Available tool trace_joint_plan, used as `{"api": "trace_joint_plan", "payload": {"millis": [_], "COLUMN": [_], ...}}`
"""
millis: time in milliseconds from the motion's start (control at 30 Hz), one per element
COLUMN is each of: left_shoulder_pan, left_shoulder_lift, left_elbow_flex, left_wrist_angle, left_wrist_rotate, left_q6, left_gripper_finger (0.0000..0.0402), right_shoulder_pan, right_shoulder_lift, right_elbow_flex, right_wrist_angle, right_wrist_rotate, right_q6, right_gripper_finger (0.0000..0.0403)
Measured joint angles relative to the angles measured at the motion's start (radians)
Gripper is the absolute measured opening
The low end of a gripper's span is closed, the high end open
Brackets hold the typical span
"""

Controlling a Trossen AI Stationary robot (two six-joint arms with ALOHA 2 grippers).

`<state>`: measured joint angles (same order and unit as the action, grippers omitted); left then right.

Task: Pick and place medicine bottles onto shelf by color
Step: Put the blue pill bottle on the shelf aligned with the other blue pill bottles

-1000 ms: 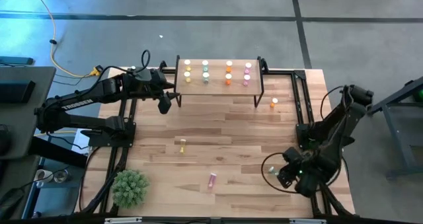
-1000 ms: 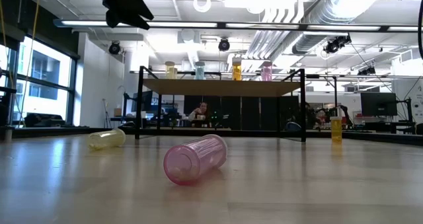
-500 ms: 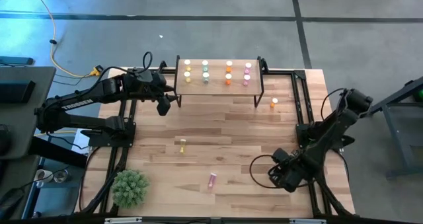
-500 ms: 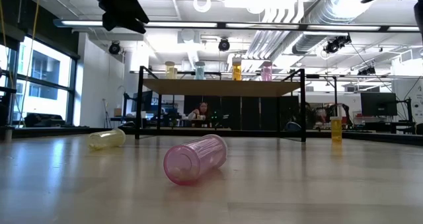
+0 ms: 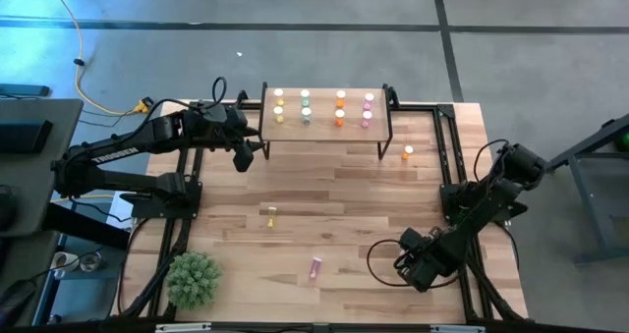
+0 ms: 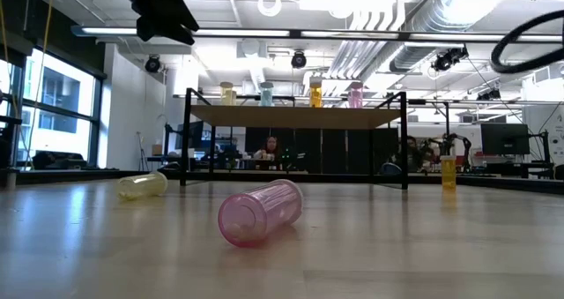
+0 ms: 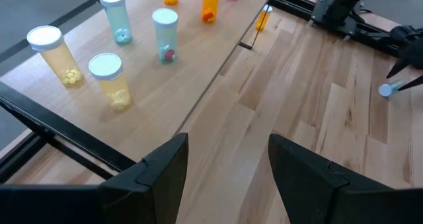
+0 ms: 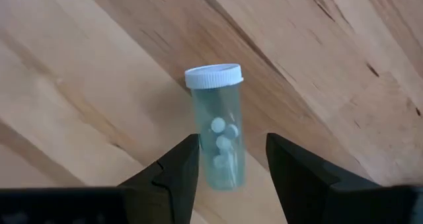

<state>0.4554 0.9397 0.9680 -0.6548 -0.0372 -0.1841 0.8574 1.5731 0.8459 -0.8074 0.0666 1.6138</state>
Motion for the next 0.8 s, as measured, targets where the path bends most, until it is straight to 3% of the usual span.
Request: {"api": "trace_joint_plan", "payload": {"millis": [333,633,800], "left_shoulder_pan": [0.000,0.000,0.000], "left_shoulder_lift": [0.000,0.000,0.000], "left_elbow_flex": [0.000,0.000,0.000], "left_wrist_angle": [0.000,0.001,0.001], "left_wrist_rotate": [0.000,0.000,0.010], "left_q6": [-0.023,-0.049,-0.049], "left_gripper_finger": [0.0197,0.0197,0.0197], "right_shoulder_pan": [0.000,0.000,-0.013], "right_shoulder_lift": [0.061,0.061,0.060], "right_elbow_flex": [0.000,0.000,0.000], "right_wrist_angle": [0.018,0.077,0.118], "right_wrist_rotate": [-0.054,-0.055,-0.052], "right_q6": [-0.003,0.005,0.009], "right_gripper_finger": [0.0164,0.0079,0.0068]}}
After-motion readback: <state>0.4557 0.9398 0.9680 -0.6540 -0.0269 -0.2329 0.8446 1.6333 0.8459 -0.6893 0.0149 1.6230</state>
